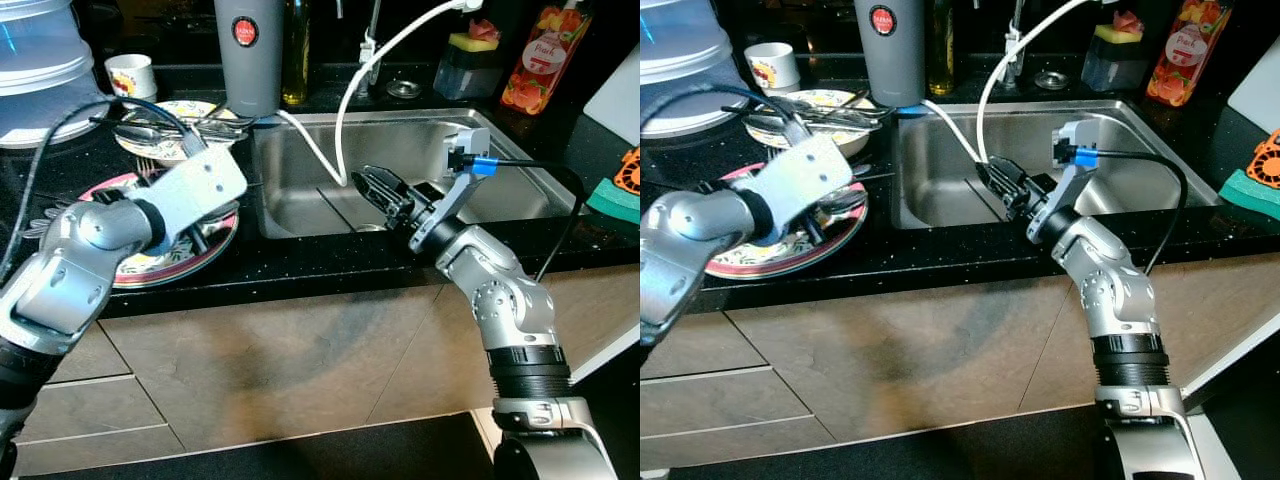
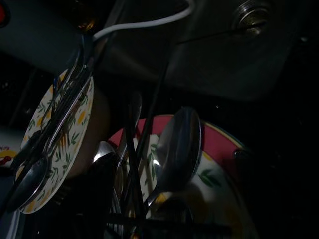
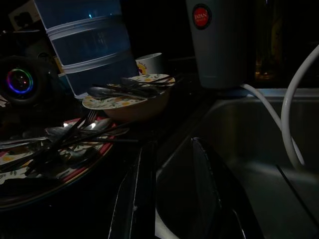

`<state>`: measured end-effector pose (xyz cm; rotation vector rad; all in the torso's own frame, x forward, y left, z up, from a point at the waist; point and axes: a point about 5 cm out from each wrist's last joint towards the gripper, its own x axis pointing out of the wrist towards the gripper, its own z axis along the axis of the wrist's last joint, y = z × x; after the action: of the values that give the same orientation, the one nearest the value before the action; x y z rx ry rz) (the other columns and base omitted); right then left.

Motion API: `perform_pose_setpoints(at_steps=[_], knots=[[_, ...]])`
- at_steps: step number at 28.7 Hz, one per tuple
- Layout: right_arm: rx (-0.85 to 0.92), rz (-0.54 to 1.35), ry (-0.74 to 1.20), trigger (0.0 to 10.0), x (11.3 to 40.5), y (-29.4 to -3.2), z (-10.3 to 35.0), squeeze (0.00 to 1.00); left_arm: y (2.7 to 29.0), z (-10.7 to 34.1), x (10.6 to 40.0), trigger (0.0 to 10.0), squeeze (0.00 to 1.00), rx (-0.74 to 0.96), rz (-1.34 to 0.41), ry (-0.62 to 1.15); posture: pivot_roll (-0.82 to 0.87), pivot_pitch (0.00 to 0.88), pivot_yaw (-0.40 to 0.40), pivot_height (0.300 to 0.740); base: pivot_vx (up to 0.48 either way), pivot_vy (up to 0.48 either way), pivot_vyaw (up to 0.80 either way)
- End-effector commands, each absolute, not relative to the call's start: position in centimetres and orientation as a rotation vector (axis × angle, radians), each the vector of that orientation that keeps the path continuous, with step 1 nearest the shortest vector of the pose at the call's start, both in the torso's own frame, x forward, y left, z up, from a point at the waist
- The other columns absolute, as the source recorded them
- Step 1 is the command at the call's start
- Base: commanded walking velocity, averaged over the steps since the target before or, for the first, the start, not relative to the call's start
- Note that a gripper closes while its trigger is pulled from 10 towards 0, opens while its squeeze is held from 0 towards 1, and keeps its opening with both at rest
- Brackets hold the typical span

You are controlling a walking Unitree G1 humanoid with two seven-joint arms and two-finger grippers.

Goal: Kitchen organization

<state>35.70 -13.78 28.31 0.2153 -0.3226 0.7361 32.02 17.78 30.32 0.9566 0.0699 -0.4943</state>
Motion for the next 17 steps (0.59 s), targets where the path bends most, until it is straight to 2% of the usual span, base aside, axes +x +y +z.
perform_pose_setpoints(at_steps=[1,6,9,17], knots=[[0.22,0.746,-0.323,10.0,35.7,-13.9,28.6,0.0,17.7,29.8,32.0,10.0,0.0,1.004,-0.521,0.104,-0.01,0.164,-0.04,0.74,0.0,0.0,0.0],[0.218,0.747,-0.321,10.0,35.7,-13.9,28.6,0.0,18.4,30.3,32.7,10.0,0.0,1.056,-0.434,0.097,-0.01,0.164,-0.04,0.74,0.0,0.0,0.0],[0.217,0.748,-0.32,10.0,35.7,-13.9,28.6,0.0,18.8,31.4,33.1,10.0,0.0,0.984,-0.351,0.058,-0.01,0.166,-0.039,0.74,0.0,0.0,0.0],[0.214,0.754,-0.318,10.0,35.7,-13.9,28.5,0.0,19.0,32.2,33.0,10.0,0.0,0.973,-0.339,0.071,-0.01,0.167,-0.04,0.74,0.0,0.0,0.0]])
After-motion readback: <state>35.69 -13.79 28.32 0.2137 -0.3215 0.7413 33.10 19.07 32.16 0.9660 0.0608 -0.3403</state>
